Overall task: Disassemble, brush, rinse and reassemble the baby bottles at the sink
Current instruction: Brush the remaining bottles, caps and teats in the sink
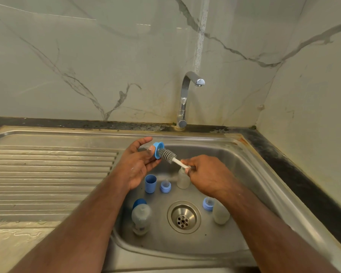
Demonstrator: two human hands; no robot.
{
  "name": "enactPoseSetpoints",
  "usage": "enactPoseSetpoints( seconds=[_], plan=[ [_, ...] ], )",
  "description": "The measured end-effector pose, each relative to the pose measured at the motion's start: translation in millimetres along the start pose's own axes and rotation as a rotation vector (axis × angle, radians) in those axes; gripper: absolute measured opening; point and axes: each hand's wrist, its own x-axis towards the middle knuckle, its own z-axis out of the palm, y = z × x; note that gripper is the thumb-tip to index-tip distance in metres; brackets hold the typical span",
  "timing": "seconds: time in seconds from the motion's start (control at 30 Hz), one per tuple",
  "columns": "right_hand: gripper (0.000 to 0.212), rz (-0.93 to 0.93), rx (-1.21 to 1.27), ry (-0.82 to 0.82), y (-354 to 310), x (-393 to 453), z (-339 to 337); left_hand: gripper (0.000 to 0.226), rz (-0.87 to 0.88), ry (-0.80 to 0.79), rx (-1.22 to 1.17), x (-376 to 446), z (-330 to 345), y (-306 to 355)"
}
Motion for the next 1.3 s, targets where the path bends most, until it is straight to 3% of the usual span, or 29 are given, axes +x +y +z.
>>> enactPoseSetpoints(
  seconds=[0.1, 0.23, 0.37, 0.53, 0.63, 0.77, 0.87, 1.07, 1.2, 1.3],
  plan=[
    [0.034, 0.001, 0.16, -0.109, 0.7, -3.9, -5.7, 0.034, 0.004, 0.012, 0.01, -0.9, -0.1, -1.0],
    [0.031, 0.12, 0.589, -0.095, 6.3, -5.4, -2.9, 0.037, -0.012, -0.031, -0.046, -1.5, -0.6, -1.2],
    [0.032, 0.14, 0.807, -0.174, 0.9, -8.7, 0.6, 0.039, -0.025, -0.087, -0.141, -2.3, -4.4, 2.3],
    [0.031, 0.104, 0.571, -0.14, 2.8, -5.6, -6.8, 0.038, -0.032, -0.072, -0.152, -1.1, -6.4, 2.7],
    [0.03, 0.132, 0.656, -0.084, 2.4, -5.3, -3.8, 0.037, -0.037, -0.105, -0.13, -2.2, -2.6, 1.8],
    [0.034, 0.072, 0.653, -0.125, -0.5, -8.8, -2.2, 0.034, -0.022, -0.094, -0.131, -1.4, -4.2, 3.4],
    [0.033, 0.033, 0.415, -0.102, 1.0, -6.1, -6.8, 0.032, -0.02, -0.058, -0.129, -0.2, -6.3, 3.9],
    [0.038, -0.041, 0.048, 0.125, 0.5, -5.8, -3.3, 0.032, -0.033, -0.063, -0.106, -0.9, -2.2, 1.5],
    [0.037, -0.045, -0.01, 0.033, -3.4, -5.0, -2.1, 0.033, 0.006, -0.026, -0.109, 0.8, -4.1, 1.6],
    [0.035, -0.054, 0.121, -0.026, -2.1, -5.8, -5.8, 0.033, 0.014, -0.015, -0.098, 2.5, -6.3, 1.2]
  ],
)
